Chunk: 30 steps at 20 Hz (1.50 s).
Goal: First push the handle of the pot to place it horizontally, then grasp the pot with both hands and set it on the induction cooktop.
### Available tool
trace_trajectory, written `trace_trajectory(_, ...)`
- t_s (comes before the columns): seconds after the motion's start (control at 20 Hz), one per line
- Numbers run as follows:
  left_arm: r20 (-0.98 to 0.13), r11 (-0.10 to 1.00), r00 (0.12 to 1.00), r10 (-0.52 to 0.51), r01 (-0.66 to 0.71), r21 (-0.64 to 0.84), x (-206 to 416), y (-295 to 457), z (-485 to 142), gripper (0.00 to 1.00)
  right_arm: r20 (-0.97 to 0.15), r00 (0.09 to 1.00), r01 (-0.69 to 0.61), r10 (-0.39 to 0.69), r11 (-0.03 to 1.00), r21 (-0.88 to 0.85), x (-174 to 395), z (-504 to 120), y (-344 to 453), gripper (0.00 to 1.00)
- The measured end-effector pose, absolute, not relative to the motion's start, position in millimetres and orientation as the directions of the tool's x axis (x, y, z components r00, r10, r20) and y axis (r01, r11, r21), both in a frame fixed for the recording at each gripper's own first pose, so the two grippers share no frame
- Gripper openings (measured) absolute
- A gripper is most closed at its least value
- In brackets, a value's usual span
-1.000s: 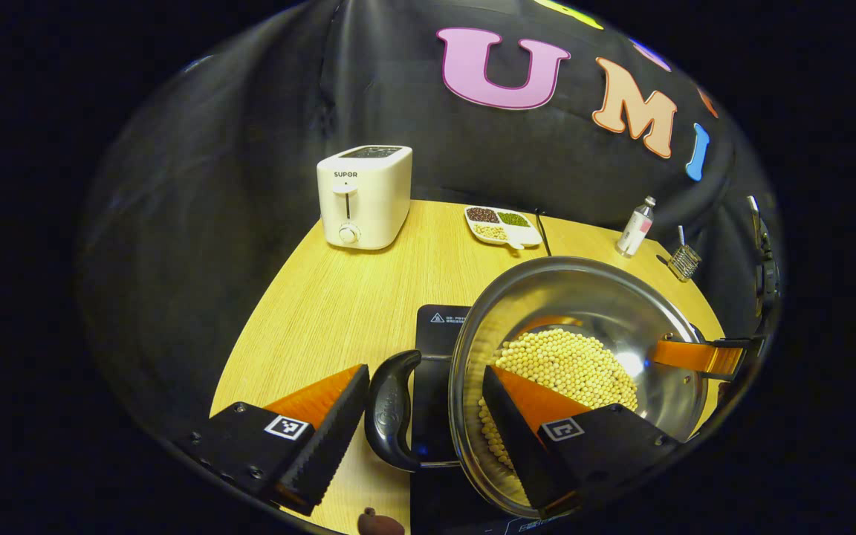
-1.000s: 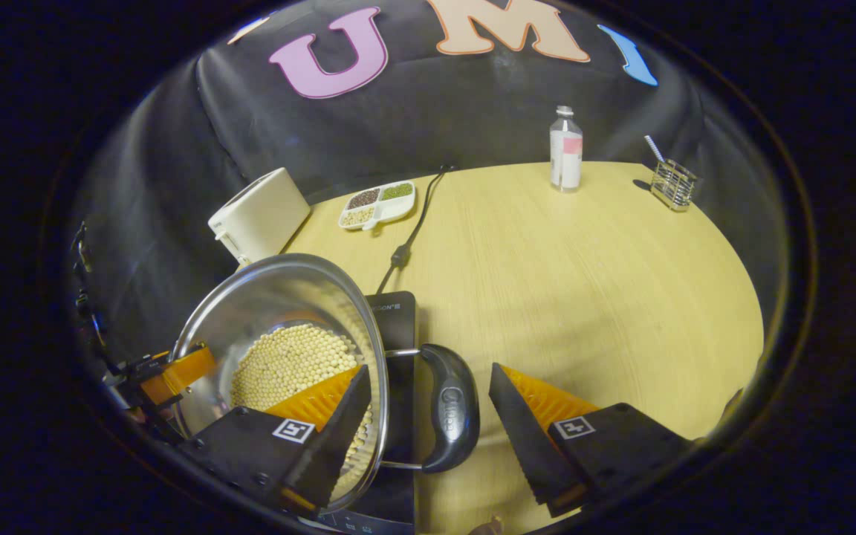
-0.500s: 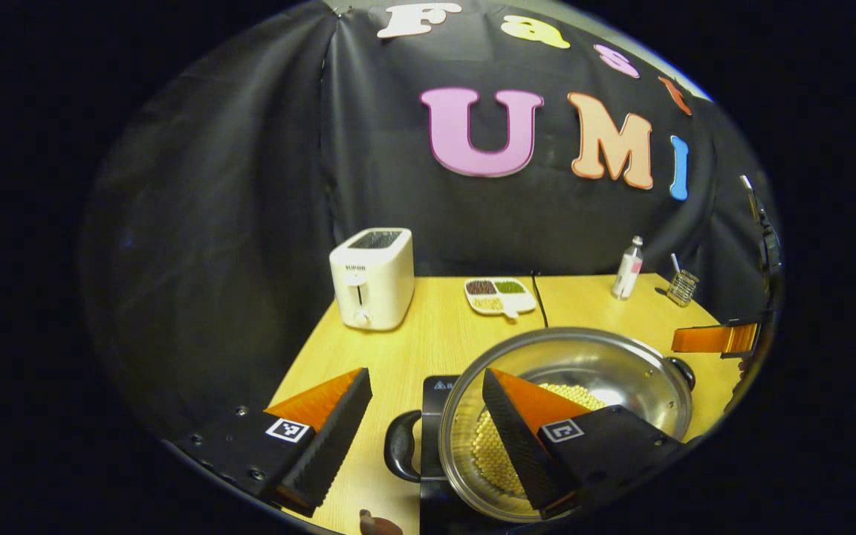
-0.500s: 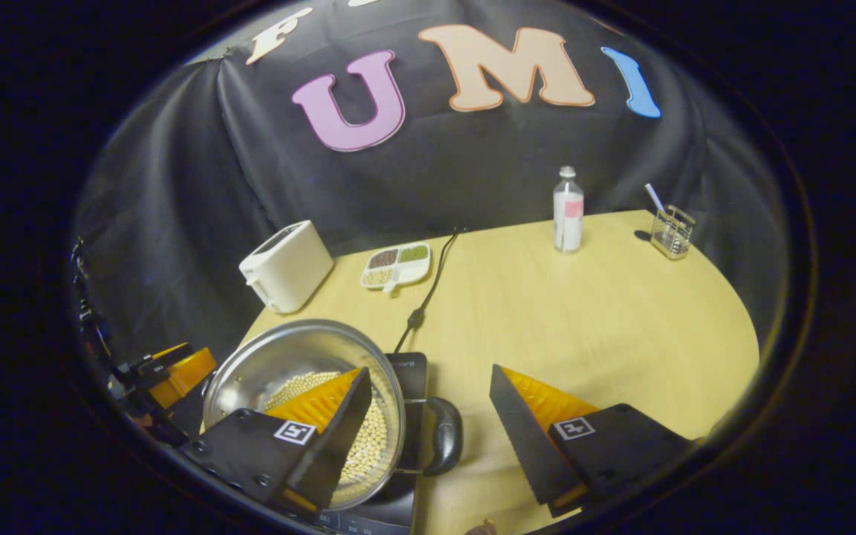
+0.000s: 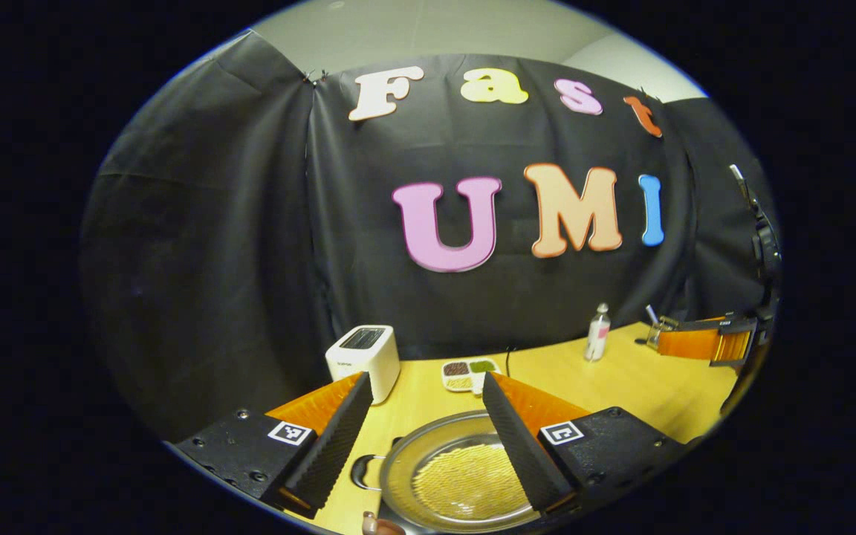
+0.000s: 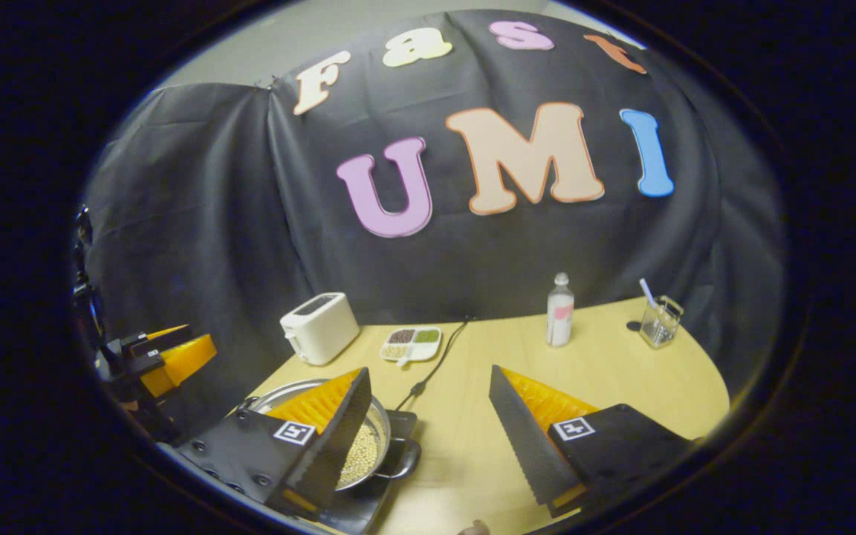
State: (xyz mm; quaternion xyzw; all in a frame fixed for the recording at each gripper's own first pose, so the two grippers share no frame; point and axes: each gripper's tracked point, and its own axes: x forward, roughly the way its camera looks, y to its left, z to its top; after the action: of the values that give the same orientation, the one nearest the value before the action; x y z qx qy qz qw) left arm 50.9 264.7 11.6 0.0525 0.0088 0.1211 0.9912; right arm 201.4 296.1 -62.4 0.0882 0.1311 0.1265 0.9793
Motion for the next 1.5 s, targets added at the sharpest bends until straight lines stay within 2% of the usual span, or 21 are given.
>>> trace_trajectory(0.15,0.055,0.965,0.966,0.254,-0.257,0.055,42,206,31,0.94,-0.154,0.944,-0.258,0.291,0.945,0.201,186,-34,250,0.95)
trace_trajectory(0.3,0.113,0.972,0.966,0.233,-0.234,-0.010,34,135,40,0.94,-0.094,0.948,-0.270,0.305,0.923,0.274,157,-15,204,0.95)
trace_trajectory(0.35,0.126,0.977,0.968,0.215,-0.214,-0.022,30,110,39,0.96,-0.076,0.947,-0.276,0.312,0.911,0.305,146,-13,186,0.94)
trace_trajectory(0.4,0.142,0.981,0.971,0.194,-0.193,-0.021,30,87,40,0.95,-0.067,0.948,-0.276,0.311,0.907,0.318,139,-13,173,1.00)
trace_trajectory(0.45,0.149,0.984,0.973,0.176,-0.177,-0.012,27,68,41,0.94,-0.056,0.953,-0.265,0.297,0.910,0.319,134,-14,155,0.94)
trace_trajectory(0.6,0.114,0.992,0.985,0.126,-0.128,0.009,30,29,31,0.94,0.002,0.957,-0.275,0.289,0.908,0.317,120,-6,133,0.93)
trace_trajectory(0.9,0.068,0.998,0.997,0.041,-0.038,-0.050,36,5,19,0.96,0.113,0.969,-0.243,0.221,0.937,0.251,107,12,109,0.93)
trace_trajectory(1.1,0.042,0.998,0.998,0.041,-0.039,-0.052,34,21,13,0.93,0.133,0.969,-0.235,0.207,0.942,0.239,99,17,107,0.94)
trace_trajectory(1.2,0.026,0.997,0.999,0.030,-0.028,-0.070,36,21,9,0.96,0.143,0.972,-0.216,0.187,0.951,0.221,97,20,102,0.93)
trace_trajectory(1.35,0.038,0.998,0.999,0.016,-0.014,-0.065,35,23,14,0.96,0.171,0.969,-0.216,0.179,0.947,0.236,91,29,106,0.94)
trace_trajectory(1.4,0.038,0.998,0.999,0.008,-0.006,-0.060,35,22,14,0.93,0.185,0.967,-0.218,0.175,0.946,0.240,90,32,106,1.00)
trace_trajectory(1.45,0.040,0.998,0.999,0.005,-0.002,-0.057,35,21,15,0.96,0.198,0.965,-0.217,0.172,0.947,0.236,89,35,105,0.94)
trace_trajectory(1.5,0.036,0.998,0.999,0.001,0.002,-0.057,35,21,14,0.93,0.207,0.964,-0.213,0.167,0.950,0.228,88,37,105,0.93)
